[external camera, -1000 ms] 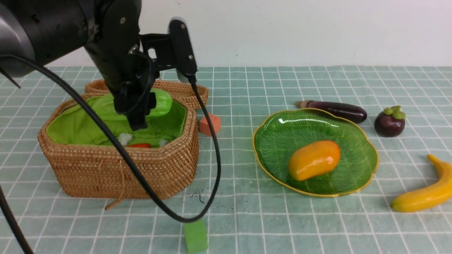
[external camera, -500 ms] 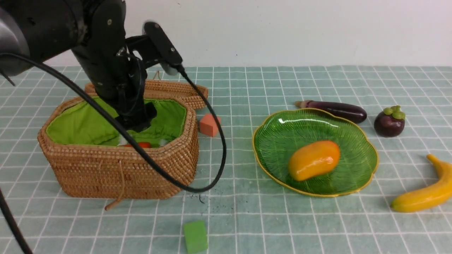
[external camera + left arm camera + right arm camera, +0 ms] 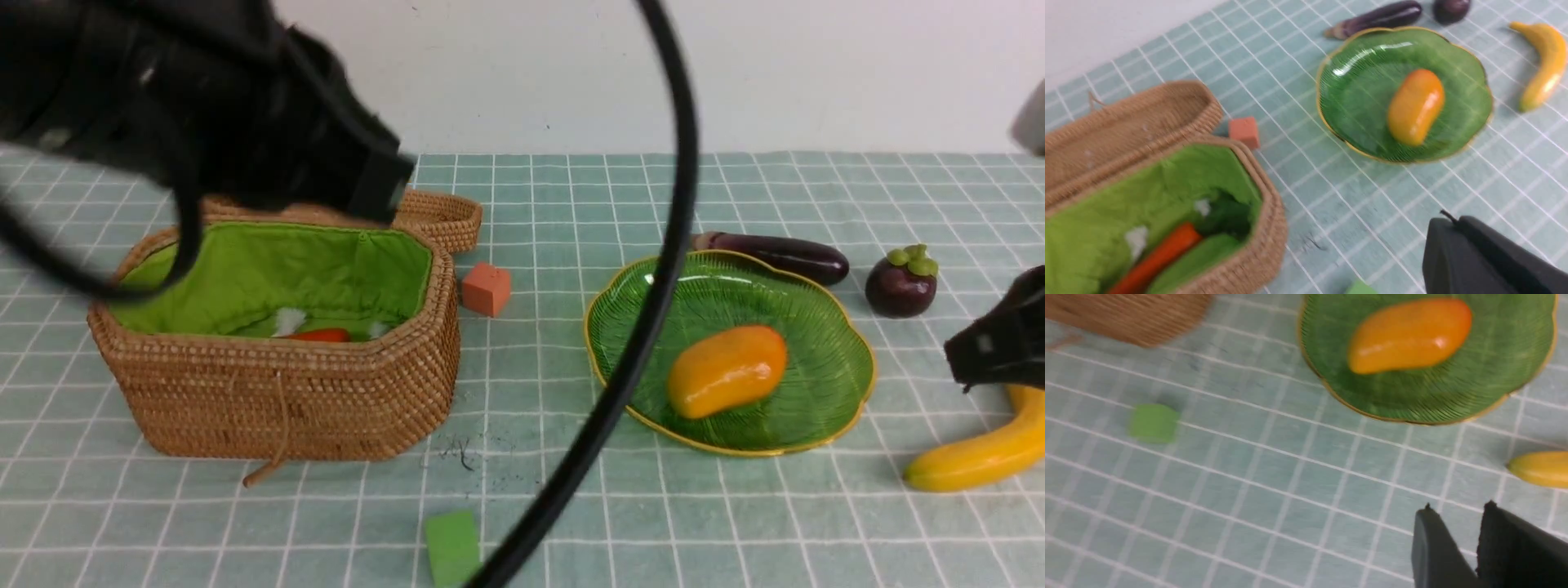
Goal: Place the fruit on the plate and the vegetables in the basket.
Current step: Use the right arm to grab a banana and put it into the right plate
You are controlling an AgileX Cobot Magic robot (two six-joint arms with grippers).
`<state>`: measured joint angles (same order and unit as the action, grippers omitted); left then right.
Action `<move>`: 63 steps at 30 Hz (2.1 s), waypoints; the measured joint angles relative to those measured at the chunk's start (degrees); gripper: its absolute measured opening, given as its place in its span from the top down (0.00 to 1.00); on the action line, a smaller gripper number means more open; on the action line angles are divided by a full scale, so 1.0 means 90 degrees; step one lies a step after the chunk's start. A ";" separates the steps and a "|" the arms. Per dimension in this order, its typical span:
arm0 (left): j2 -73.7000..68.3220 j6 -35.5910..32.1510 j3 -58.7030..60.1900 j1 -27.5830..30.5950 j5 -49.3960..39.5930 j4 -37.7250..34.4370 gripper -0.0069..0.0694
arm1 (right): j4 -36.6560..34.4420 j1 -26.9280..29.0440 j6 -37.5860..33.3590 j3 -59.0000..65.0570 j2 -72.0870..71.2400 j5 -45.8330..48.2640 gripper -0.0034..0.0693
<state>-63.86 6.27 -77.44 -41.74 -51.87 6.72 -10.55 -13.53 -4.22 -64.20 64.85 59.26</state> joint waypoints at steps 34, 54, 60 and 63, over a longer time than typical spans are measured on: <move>0.4604 0.0301 0.5770 -0.0162 0.3523 -0.0672 0.93 | 0.0071 0.2949 0.1691 -0.0023 0.4614 -0.2445 0.51; 0.4592 0.0301 0.5770 -0.0162 0.3515 -0.0904 0.93 | -0.0889 0.1176 0.0982 -0.0391 0.4106 -0.3203 0.50; 0.4586 0.0301 0.5770 -0.0162 0.3537 -0.0909 0.93 | -0.1034 0.1176 0.0975 -0.0881 0.4572 -0.3150 0.27; 0.4586 0.0301 0.5770 -0.0162 0.3580 -0.0909 0.93 | -0.0909 0.1182 0.0839 -0.1273 0.4584 -0.2917 0.19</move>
<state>-22.59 8.98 -25.51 -43.19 -19.65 -1.46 -18.73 -2.89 3.33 -75.66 106.11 33.01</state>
